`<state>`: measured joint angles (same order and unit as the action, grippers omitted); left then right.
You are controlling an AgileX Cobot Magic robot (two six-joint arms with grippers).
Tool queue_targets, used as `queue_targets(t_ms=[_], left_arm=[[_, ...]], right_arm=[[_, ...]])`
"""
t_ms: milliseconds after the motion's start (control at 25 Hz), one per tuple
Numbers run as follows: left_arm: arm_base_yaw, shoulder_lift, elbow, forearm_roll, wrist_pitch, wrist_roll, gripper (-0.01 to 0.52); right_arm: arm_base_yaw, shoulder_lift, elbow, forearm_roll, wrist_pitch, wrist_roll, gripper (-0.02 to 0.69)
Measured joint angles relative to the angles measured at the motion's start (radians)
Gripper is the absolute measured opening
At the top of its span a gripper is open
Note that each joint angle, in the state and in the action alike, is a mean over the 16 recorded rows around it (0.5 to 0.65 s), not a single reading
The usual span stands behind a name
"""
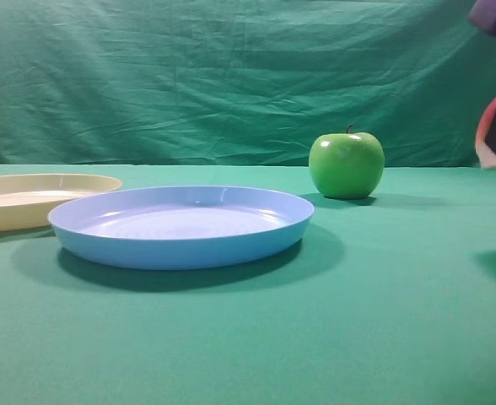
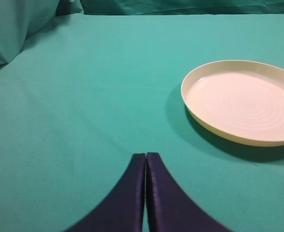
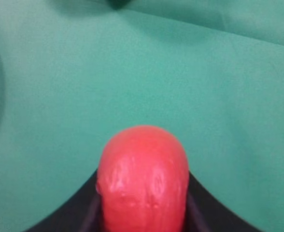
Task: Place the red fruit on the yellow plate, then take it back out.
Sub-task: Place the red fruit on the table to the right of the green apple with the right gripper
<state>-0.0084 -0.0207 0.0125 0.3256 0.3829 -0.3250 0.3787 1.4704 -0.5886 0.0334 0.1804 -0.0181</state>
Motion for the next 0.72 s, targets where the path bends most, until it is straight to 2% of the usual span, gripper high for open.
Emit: queue_targets(t_ms=[400,560,720], left_arm=[[0.0,0.0,0.0,0.0,0.0,0.0,0.0],[0.0,0.0,0.0,0.0,0.0,0.0,0.0],[0.0,0.0,0.0,0.0,0.0,0.0,0.0]], right_arm=[[-0.007,0.04,-0.005,0.0,-0.006,0.0,0.533],[-0.009,0.01,-0.033,-0.003,0.042,0.0,0.566],[-0.01,-0.052,-0.08,-0.007,0.12,0.0,0.549]])
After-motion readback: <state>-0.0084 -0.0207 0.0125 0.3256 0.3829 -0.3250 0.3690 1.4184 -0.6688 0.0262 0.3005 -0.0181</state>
